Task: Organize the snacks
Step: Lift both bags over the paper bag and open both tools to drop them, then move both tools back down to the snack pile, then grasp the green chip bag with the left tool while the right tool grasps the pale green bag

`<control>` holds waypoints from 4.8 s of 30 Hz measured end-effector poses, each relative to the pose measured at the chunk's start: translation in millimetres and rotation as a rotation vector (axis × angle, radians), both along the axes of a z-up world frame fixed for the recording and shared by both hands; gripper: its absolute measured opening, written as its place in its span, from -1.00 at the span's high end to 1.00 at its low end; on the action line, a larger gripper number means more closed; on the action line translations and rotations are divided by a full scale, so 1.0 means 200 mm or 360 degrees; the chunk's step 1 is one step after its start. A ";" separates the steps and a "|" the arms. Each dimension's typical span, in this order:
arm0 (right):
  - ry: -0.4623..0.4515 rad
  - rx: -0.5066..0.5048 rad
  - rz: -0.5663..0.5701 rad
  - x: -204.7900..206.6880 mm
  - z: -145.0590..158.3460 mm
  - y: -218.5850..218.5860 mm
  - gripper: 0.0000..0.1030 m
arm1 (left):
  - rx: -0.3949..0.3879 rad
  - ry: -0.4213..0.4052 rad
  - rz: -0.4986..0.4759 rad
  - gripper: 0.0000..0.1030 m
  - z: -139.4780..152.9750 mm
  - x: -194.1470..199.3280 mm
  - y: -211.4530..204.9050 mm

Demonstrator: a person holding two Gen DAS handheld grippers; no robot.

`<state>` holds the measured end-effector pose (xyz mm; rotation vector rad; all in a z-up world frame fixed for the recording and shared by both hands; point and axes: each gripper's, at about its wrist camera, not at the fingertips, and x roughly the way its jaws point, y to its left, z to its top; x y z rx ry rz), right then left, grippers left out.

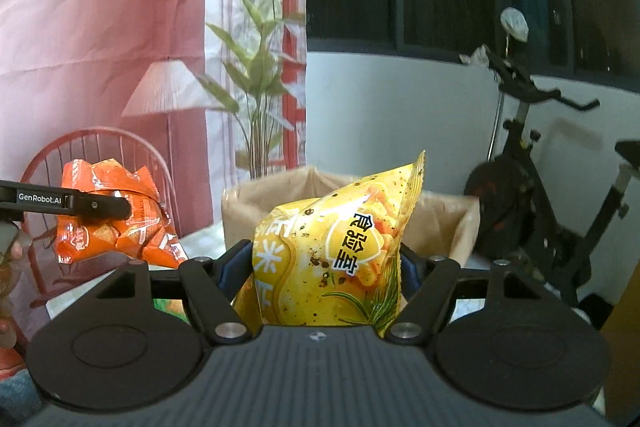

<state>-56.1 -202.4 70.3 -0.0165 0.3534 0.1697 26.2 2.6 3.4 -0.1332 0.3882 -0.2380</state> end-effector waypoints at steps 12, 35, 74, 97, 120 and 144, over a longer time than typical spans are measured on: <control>-0.0025 -0.0150 -0.0056 0.46 0.09 -0.11 -0.42 | 0.0113 -0.0046 -0.0158 -0.35 0.13 0.40 -0.27; 0.0420 -0.0039 -0.0150 0.87 -0.19 -0.29 -0.68 | 0.0299 0.0231 -0.0271 -0.59 -0.03 0.82 -0.46; 0.0493 -0.0256 0.0169 0.30 -0.61 0.48 -0.81 | 0.0275 0.0362 -0.0160 -0.59 -0.44 0.27 0.33; 0.0532 -0.0246 0.0096 0.29 -0.68 0.47 -0.83 | 0.0227 0.0387 -0.0246 -0.59 -0.55 0.27 0.27; 0.0436 -0.0976 0.0391 0.36 -0.92 0.78 -0.95 | 0.0289 0.0489 -0.0238 -0.59 -0.71 0.34 0.31; 0.0526 -0.0313 0.0257 0.40 -0.76 0.47 -0.43 | 0.0471 0.0389 -0.0322 -0.19 -0.86 0.48 0.12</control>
